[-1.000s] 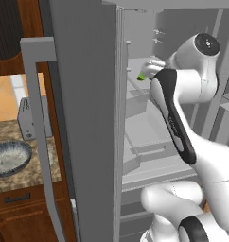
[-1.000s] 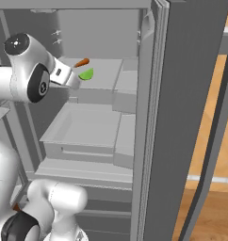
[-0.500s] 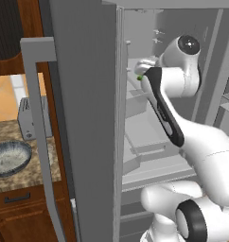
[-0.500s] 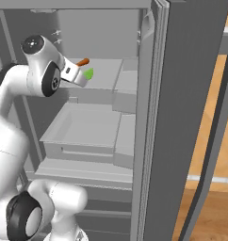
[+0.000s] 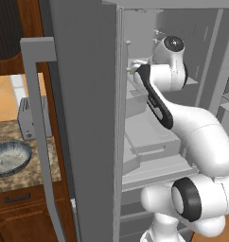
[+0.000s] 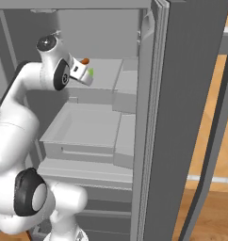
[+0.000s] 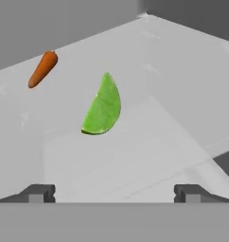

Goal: Grab a lemon wedge from the fridge and one ice cube from the ice bowl, and put them in the glass of lemonade.

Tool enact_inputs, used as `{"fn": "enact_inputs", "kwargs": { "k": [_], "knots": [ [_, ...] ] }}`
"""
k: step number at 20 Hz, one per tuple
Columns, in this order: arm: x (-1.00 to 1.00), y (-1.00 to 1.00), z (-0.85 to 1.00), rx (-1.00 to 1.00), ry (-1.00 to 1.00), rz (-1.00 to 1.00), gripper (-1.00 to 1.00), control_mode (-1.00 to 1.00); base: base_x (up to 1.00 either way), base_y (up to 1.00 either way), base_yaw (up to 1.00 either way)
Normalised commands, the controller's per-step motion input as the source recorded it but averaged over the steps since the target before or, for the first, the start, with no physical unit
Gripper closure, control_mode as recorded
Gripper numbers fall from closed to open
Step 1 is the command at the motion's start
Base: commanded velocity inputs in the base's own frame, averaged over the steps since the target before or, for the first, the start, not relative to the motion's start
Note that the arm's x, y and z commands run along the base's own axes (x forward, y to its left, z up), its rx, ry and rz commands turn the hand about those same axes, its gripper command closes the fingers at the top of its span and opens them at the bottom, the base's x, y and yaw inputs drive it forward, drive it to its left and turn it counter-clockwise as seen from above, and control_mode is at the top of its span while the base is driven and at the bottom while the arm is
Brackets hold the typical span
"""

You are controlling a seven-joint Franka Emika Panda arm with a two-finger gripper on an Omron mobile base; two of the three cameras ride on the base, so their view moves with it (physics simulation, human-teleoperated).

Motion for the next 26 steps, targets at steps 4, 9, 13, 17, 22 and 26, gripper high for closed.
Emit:
{"fn": "enact_inputs", "kwargs": {
  "k": [4,9,13,17,22,26],
  "knots": [
    [0.56,-0.03,-0.15,0.0,0.07,0.0,-1.0,-1.0,0.0,0.0,0.0],
    [0.48,-0.02,-0.2,0.0,0.01,0.0,-1.0,-1.0,0.0,0.0,0.0],
    [0.5,0.0,-0.22,-0.02,0.0,0.0,-1.0,-1.0,0.0,0.0,0.0],
    [0.41,0.0,-0.16,0.0,0.0,0.0,-1.0,-1.0,0.0,0.0,0.0],
    [0.39,0.0,-0.13,0.0,0.0,0.0,-1.0,-1.0,0.0,0.0,0.0],
    [0.04,-0.09,-0.24,0.0,0.02,-0.05,-1.0,-1.0,0.0,0.0,0.0]
  ]
}}
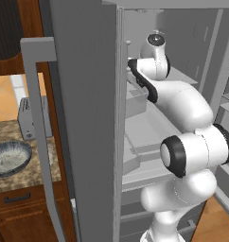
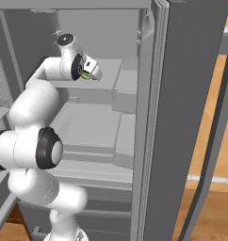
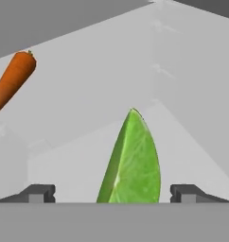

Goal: Grab a lemon wedge from the fridge and one ice cube from the ice bowl, and put them in the glass of lemonade.

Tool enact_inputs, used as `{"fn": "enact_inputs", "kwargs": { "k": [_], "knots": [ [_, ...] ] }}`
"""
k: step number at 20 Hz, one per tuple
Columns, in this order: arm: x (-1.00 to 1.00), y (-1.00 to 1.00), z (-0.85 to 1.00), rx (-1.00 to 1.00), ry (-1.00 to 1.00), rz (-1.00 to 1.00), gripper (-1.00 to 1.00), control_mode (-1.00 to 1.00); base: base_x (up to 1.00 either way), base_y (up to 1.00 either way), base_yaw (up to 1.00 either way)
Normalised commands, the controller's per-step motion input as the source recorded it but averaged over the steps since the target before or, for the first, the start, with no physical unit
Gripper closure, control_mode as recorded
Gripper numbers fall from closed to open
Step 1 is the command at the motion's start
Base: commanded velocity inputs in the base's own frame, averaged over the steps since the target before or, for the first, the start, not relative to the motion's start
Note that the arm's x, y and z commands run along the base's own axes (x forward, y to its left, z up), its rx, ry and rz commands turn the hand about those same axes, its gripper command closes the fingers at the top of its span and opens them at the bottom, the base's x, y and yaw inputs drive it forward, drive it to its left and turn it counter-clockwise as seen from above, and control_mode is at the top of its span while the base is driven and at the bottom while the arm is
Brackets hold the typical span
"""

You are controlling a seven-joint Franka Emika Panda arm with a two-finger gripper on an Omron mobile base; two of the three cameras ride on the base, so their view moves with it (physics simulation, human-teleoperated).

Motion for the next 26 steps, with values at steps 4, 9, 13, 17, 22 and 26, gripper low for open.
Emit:
{"fn": "enact_inputs", "kwargs": {
  "k": [4,9,13,17,22,26],
  "knots": [
    [0.0,-0.11,-0.26,0.0,0.05,-0.07,1.0,-1.0,0.0,0.0,0.0],
    [0.15,-0.02,-0.09,0.0,0.0,-0.01,1.0,-1.0,0.0,0.0,0.0],
    [0.0,0.0,-0.07,0.0,0.0,0.0,1.0,-1.0,0.0,0.0,0.0],
    [-0.86,-0.08,-0.24,0.0,0.0,0.0,1.0,-1.0,0.0,0.0,0.0],
    [-1.0,-0.39,-0.31,0.0,0.0,0.09,1.0,-1.0,0.0,0.0,0.0],
    [-1.0,-0.15,-0.3,-0.01,0.0,0.35,1.0,-1.0,0.0,0.0,0.0]
  ]
}}
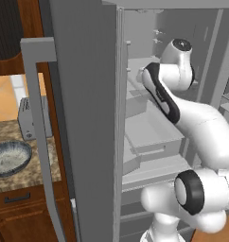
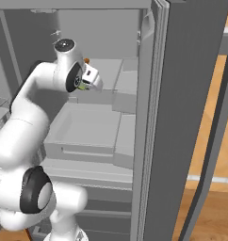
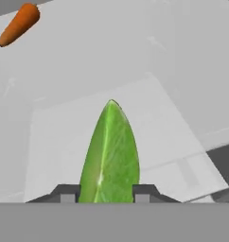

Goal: Grab a lemon wedge from the fridge and one ice cube from the ice bowl, and put them in the glass of lemonade.

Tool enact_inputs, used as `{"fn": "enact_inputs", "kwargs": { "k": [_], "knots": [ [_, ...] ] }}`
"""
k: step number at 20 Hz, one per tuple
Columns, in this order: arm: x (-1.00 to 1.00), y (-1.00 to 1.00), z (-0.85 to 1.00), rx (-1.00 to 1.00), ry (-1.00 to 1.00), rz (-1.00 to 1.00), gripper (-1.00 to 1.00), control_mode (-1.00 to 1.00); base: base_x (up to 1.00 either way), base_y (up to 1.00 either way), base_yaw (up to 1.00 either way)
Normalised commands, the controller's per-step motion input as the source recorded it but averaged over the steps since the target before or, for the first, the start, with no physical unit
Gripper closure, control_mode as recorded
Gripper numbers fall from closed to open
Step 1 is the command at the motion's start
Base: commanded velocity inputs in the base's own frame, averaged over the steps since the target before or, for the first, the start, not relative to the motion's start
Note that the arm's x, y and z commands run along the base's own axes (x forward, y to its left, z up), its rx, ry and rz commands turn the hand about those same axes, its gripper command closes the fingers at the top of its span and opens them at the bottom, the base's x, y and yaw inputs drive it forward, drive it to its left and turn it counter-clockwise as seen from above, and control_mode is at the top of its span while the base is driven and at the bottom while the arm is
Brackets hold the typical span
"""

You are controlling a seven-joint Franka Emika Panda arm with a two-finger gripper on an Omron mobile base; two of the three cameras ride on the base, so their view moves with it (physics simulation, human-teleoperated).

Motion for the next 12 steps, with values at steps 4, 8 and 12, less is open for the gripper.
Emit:
{"fn": "enact_inputs", "kwargs": {
  "k": [4,8,12],
  "knots": [
    [-1.0,0.0,-0.11,-0.18,0.01,0.48,1.0,-1.0,0.0,0.0,0.0],
    [-1.0,0.02,-0.24,-0.23,0.03,0.38,1.0,-1.0,0.0,0.0,0.0],
    [-0.74,0.25,-0.2,-0.12,0.06,0.13,1.0,-1.0,0.0,0.0,0.0]
  ]
}}
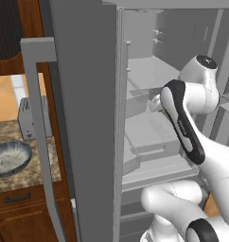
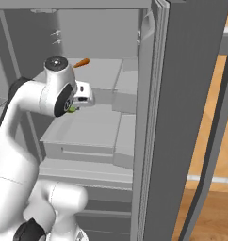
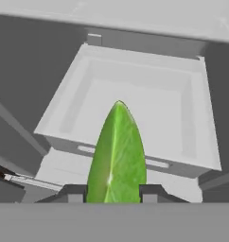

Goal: Grab a lemon wedge from the fridge and one ice cube from the ice bowl, and put them in the glass of lemonade.

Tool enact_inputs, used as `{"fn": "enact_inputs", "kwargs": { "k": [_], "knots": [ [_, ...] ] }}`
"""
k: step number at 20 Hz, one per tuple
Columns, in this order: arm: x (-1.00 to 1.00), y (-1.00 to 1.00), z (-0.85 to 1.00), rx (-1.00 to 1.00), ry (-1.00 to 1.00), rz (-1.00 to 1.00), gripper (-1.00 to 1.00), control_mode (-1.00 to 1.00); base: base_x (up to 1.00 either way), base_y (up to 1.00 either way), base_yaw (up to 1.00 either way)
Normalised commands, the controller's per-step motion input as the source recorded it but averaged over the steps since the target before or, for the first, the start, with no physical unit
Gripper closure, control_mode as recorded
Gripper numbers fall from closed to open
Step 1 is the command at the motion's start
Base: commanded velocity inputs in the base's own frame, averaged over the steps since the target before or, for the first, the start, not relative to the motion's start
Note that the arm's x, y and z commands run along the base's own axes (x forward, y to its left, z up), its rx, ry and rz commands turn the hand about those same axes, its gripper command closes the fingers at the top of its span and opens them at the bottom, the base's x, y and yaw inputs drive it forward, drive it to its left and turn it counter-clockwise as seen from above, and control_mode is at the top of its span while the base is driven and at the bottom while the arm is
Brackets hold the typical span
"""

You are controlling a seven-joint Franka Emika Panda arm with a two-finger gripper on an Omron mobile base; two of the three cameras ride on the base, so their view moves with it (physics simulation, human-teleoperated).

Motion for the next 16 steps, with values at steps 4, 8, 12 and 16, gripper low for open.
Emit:
{"fn": "enact_inputs", "kwargs": {
  "k": [4,8,12,16],
  "knots": [
    [-0.57,0.11,-0.17,-0.06,0.09,0.07,1.0,-1.0,0.0,0.0,0.0],
    [-0.64,0.03,-0.08,-0.04,0.05,0.04,1.0,-1.0,0.0,0.0,0.0],
    [0.0,0.0,0.0,0.0,0.0,0.0,1.0,1.0,-0.93,0.0,0.02],
    [0.0,0.0,0.0,0.0,0.0,0.0,1.0,1.0,-1.0,0.0,0.01]
  ]
}}
